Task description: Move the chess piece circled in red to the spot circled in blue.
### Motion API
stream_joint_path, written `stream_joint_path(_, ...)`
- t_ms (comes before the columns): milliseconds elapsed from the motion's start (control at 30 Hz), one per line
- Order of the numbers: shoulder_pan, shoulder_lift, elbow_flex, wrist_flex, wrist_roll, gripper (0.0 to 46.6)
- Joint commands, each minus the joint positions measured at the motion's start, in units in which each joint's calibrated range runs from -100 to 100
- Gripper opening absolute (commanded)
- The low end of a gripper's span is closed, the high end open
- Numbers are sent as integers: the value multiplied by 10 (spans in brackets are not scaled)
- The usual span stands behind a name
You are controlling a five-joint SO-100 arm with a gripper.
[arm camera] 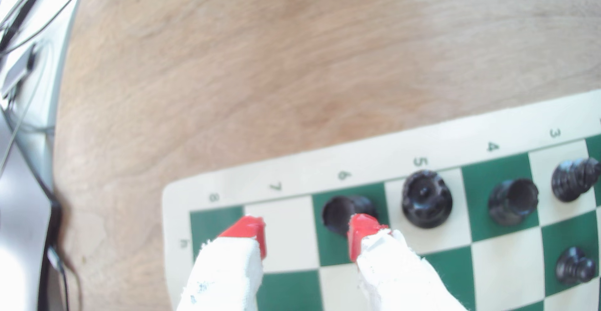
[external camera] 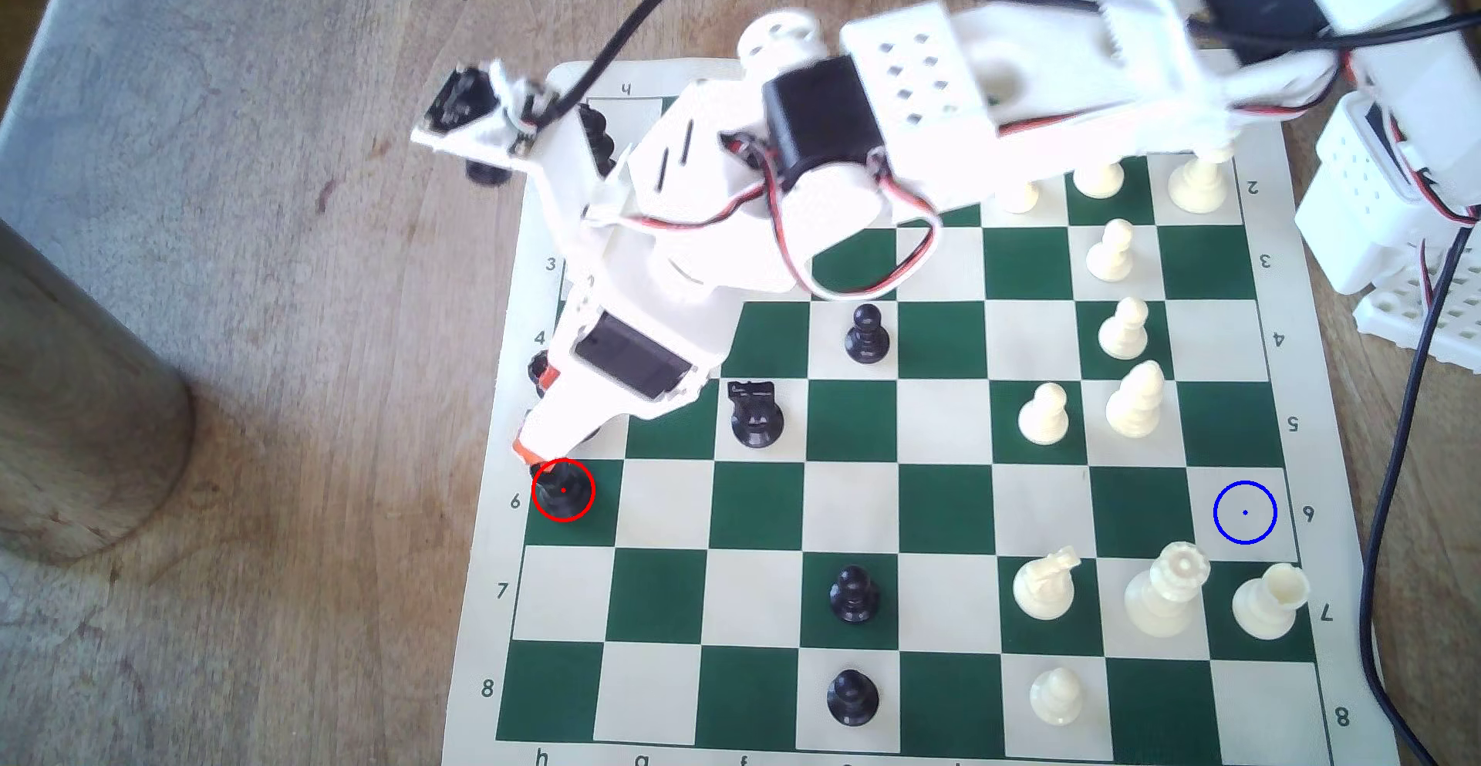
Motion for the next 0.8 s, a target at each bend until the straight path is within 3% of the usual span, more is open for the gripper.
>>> stream_joint_path(0,7,8,-91,2,-1,141)
stream_joint_path(200,-5,82,-194,19,0,149)
stream_joint_path(767,1,125,-202,20,10,148)
